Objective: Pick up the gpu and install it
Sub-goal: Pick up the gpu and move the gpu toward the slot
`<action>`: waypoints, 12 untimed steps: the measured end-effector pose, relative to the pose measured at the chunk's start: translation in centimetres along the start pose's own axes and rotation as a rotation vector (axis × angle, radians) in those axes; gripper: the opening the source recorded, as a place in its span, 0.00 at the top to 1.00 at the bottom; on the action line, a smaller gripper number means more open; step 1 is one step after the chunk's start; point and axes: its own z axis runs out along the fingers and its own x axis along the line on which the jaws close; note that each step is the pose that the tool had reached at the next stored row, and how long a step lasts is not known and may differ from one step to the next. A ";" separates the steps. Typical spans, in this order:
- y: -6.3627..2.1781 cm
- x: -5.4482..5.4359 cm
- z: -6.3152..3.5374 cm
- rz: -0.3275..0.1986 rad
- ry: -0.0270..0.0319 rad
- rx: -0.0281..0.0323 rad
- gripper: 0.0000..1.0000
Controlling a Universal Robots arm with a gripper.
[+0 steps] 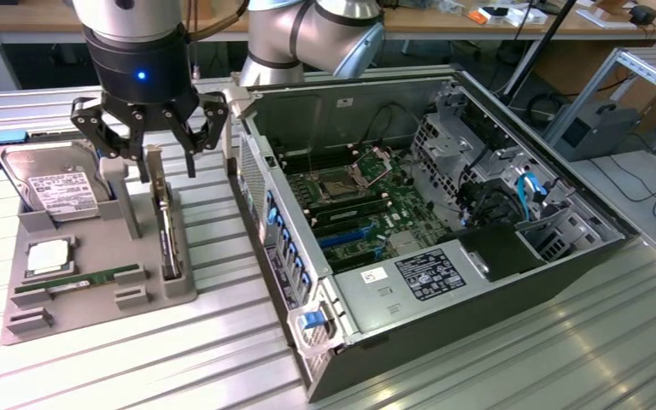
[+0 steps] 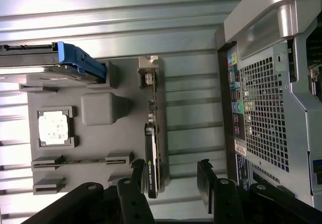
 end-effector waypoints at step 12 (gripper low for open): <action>-0.06 0.0 0.87 0.000 0.0001 0.0001 0.46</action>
